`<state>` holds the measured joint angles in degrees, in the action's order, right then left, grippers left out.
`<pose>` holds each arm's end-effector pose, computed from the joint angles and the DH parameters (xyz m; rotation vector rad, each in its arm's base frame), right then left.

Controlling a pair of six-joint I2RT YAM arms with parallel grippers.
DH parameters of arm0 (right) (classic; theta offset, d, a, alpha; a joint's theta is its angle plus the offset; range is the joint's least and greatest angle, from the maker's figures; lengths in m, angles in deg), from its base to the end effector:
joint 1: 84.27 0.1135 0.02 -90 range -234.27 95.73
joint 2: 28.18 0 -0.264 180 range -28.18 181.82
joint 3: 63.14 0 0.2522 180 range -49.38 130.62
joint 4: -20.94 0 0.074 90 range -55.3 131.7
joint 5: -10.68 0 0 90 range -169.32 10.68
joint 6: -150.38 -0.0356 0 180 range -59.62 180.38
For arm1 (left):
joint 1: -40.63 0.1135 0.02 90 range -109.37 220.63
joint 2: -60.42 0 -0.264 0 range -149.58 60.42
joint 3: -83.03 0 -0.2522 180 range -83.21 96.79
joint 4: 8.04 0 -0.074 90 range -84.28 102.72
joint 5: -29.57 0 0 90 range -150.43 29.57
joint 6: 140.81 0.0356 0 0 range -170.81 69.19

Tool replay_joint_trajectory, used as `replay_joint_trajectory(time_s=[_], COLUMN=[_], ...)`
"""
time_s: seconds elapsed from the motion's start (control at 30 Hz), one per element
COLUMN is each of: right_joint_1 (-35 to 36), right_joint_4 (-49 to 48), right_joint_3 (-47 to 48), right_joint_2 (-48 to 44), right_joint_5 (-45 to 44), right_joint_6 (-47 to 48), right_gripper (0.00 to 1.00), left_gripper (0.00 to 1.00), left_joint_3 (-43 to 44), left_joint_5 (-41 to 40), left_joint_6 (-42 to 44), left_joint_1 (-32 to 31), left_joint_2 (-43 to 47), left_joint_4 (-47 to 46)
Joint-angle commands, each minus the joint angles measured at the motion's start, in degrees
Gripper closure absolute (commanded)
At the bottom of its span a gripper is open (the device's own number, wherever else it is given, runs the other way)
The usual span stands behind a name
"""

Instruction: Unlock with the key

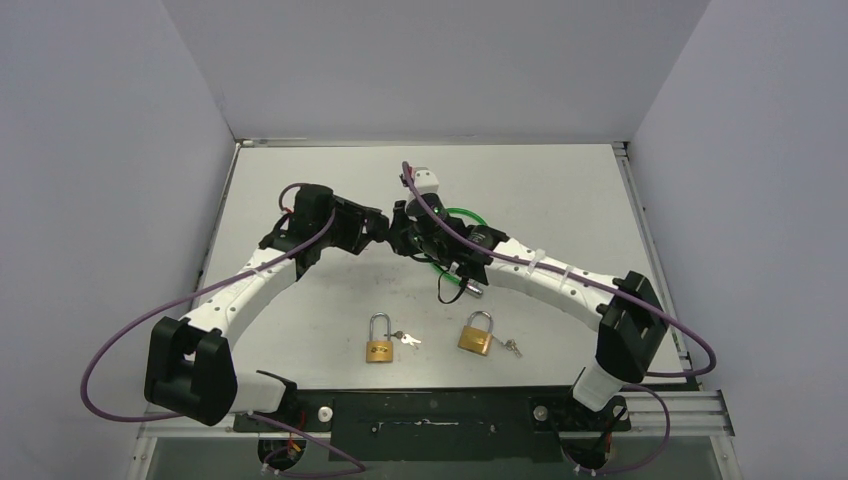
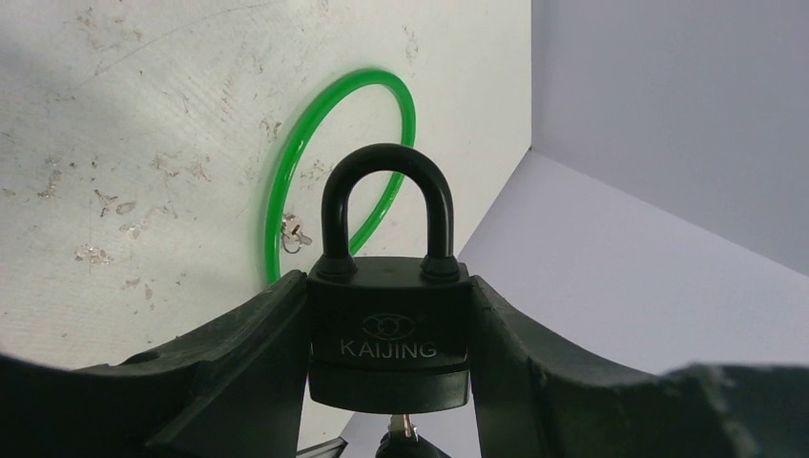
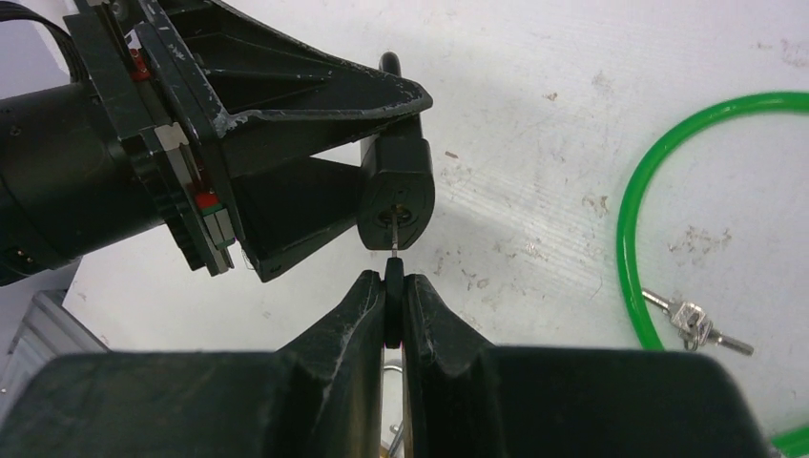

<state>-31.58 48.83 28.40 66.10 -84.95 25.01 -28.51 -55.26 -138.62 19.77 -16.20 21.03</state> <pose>0.2366 0.3047 0.3090 -0.2716 2.1944 0.7976 0.2752 -0.1083 0.2683 -1.3148 2.0885 -1.0593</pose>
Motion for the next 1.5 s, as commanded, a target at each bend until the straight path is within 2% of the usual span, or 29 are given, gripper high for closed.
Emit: replay_joint_trajectory(time_s=[0.0, 0.17, 0.37, 0.5, 0.73, 0.9, 1.17, 1.3, 1.47], right_joint_1=[0.0, -0.2, -0.1, 0.0, -0.2, -1.8, -12.0, -14.7, -15.9], right_joint_4=[-10.4, -13.2, 0.9, 7.6, 6.8, 3.5, -17.5, -28.5, -38.6], right_joint_3=[-3.3, -4.8, 5.8, 11.3, 11.8, 9.5, -6.1, -12.2, -17.6], right_joint_2=[2.1, 1.7, 8.3, 11.3, 13.1, 11.3, 1.9, -0.9, -3.1], right_joint_5=[-1.2, -0.1, -6.0, -8.9, -9.6, -3.1, 22.7, 28.9, 30.9], right_joint_6=[7.7, 10.0, -0.6, -4.1, -2.4, -5.1, -23.7, -35.5, -46.9], right_gripper=[1.00, 1.00, 1.00, 1.00, 1.00, 1.00, 1.00, 1.00, 1.00], left_gripper=[1.00, 1.00, 1.00, 1.00, 1.00, 1.00, 1.00, 1.00, 1.00], left_joint_3=[4.1, 2.9, 2.7, 0.3, 0.3, 0.0, -1.2, -1.5, -2.4], left_joint_5=[15.3, 16.3, 16.2, 14.0, 13.4, 13.0, 9.1, 7.6, 7.0], left_joint_6=[-2.0, -3.8, -4.6, -8.3, -8.6, -8.2, -2.0, 1.9, 4.7], left_joint_1=[-2.7, -2.7, -2.6, -2.7, -2.7, -2.7, -2.4, -2.3, -2.3], left_joint_2=[4.8, 5.3, 5.9, 7.3, 7.3, 7.6, 8.6, 9.0, 9.0], left_joint_4=[-7.2, -9.5, -9.3, -11.2, -12.6, -13.8, -22.0, -26.3, -31.5])
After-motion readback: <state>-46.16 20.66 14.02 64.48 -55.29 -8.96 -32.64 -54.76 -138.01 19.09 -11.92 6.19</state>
